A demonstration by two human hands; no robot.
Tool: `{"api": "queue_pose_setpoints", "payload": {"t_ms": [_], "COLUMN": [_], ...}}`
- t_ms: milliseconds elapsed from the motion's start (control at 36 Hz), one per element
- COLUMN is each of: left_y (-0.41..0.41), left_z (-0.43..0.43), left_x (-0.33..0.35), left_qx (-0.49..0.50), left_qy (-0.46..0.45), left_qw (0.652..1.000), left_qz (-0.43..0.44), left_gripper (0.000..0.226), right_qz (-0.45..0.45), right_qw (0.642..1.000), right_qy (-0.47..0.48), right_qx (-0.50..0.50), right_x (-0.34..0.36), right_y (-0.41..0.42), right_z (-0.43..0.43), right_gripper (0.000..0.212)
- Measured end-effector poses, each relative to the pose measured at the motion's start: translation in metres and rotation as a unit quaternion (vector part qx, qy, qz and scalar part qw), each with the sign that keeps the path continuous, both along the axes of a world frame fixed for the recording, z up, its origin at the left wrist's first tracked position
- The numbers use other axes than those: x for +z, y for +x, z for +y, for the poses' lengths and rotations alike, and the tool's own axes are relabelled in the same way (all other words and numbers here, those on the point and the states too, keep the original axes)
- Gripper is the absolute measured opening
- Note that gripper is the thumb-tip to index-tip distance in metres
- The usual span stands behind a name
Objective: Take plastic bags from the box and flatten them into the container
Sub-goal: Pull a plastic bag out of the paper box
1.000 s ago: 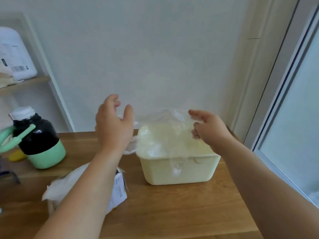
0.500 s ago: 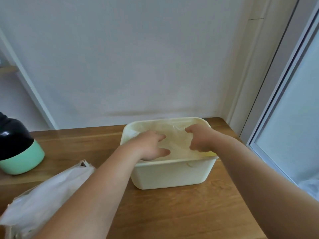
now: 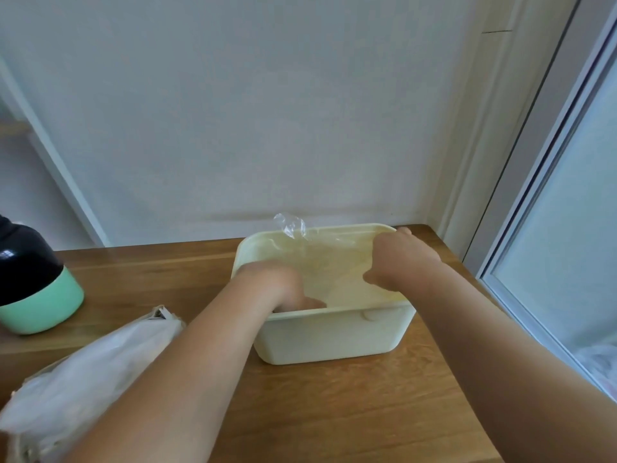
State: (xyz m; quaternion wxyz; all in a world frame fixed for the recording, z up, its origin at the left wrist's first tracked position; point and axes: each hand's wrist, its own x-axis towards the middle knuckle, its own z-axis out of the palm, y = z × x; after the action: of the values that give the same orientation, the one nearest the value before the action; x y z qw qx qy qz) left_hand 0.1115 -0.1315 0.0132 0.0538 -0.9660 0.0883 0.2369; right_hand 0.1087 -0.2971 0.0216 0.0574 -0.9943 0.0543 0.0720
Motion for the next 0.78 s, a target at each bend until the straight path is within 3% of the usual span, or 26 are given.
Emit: {"api": "queue_pose_setpoints", "payload": {"t_ms": [56, 111, 194, 361, 528, 611, 722, 778], "left_y": [-0.003, -0.005, -0.002, 0.011, 0.015, 0.021, 0.026, 0.026], "left_z": [0.001, -0.001, -0.005, -0.011, -0.017, -0.014, -0.01, -0.01], "left_x": [0.007, 0.012, 0.014, 0.0, -0.011, -0.016, -0.02, -0.019], "left_qx": [-0.026, -0.074, -0.151, -0.168, -0.118, -0.095, -0.103, -0.106], "left_qy": [-0.044, -0.116, -0.162, -0.089, 0.004, 0.038, 0.045, 0.041], "left_qw": [0.991, 0.962, 0.935, 0.975, 0.992, 0.992, 0.992, 0.992], "left_qz": [-0.12, -0.234, -0.275, -0.114, 0.038, 0.073, 0.06, 0.046], "left_gripper": [0.057, 0.048, 0.038, 0.077, 0.068, 0.059, 0.057, 0.059], "right_qz": [-0.023, -0.068, -0.115, -0.092, 0.063, 0.02, -0.094, -0.089], "right_qw": [1.0, 0.997, 0.992, 0.994, 0.995, 0.996, 0.992, 0.986], "right_qy": [-0.014, -0.023, -0.044, -0.044, -0.006, -0.057, -0.005, 0.039], "right_qx": [-0.006, -0.007, -0.013, 0.039, 0.078, 0.07, 0.089, 0.137], "right_x": [0.006, 0.011, 0.014, 0.007, 0.006, 0.008, 0.01, 0.009], "right_y": [-0.005, -0.008, -0.012, -0.007, -0.003, -0.002, 0.003, 0.004], "right_z": [0.0, 0.001, 0.002, -0.003, -0.006, -0.006, 0.0, 0.005], "right_gripper": [0.022, 0.024, 0.032, 0.035, 0.036, 0.007, 0.031, 0.042]}}
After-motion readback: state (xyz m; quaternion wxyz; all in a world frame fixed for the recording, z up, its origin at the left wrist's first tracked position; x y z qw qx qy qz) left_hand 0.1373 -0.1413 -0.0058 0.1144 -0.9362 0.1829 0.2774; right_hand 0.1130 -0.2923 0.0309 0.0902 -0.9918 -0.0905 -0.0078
